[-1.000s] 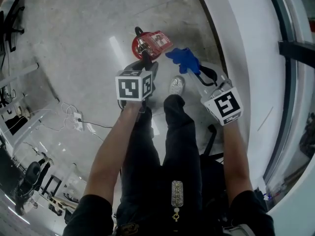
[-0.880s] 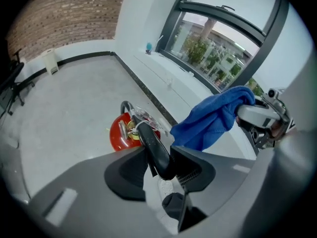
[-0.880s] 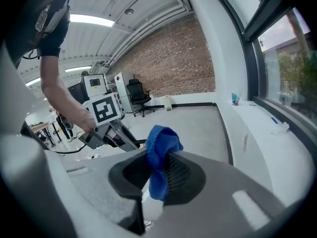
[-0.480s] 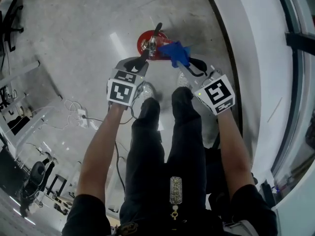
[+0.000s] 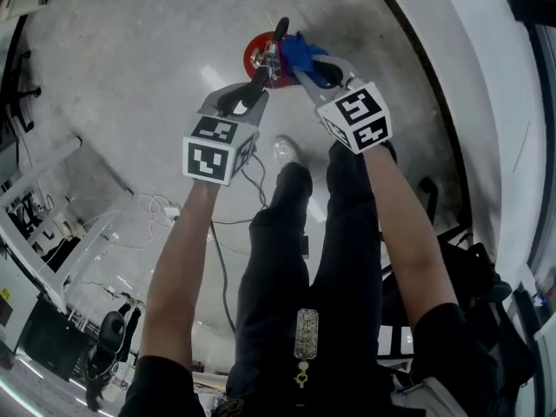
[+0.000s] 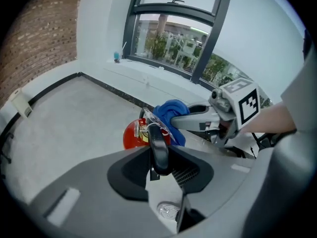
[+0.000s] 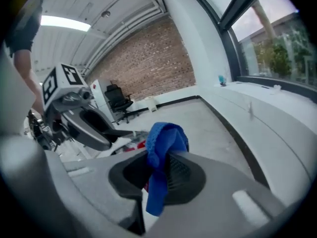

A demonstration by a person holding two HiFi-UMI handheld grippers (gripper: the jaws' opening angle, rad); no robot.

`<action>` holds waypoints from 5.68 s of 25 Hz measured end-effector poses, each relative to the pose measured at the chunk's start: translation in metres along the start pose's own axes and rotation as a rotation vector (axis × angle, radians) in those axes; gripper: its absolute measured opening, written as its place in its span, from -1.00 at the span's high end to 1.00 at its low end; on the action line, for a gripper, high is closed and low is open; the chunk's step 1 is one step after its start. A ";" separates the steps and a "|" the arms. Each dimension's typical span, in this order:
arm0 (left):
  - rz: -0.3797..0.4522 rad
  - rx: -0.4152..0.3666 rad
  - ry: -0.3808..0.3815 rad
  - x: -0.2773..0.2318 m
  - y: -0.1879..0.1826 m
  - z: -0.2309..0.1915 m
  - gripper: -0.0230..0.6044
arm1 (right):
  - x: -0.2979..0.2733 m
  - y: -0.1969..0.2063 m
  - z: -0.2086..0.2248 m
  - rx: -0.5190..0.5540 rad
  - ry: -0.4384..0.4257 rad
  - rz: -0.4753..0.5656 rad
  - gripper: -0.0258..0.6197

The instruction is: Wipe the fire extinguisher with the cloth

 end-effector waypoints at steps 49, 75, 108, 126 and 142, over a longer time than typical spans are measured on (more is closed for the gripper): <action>0.301 -0.156 -0.017 -0.056 0.082 -0.019 0.47 | -0.002 0.007 -0.036 0.343 0.123 0.317 0.78; 0.318 -0.311 0.037 -0.112 0.097 -0.010 0.53 | -0.058 0.071 0.090 -0.109 0.181 0.369 0.78; 0.208 -0.216 0.054 -0.171 0.134 -0.018 0.52 | -0.071 0.136 0.050 -0.021 0.110 0.452 0.78; 0.134 -0.244 0.019 -0.191 0.128 -0.018 0.52 | -0.158 0.160 0.141 -0.306 0.034 0.281 0.78; 0.130 -0.258 0.061 -0.196 0.140 -0.019 0.53 | -0.119 0.194 0.050 -0.224 -0.065 0.347 0.79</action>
Point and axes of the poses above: the fingertips, and each gripper's own axes: x backward along the fingers, z to its right, y out of its underside, the point moved 1 cm from there along x, backward along the fingers, and after that the axes turned 8 degrees about -z, right-handed, at the moved point
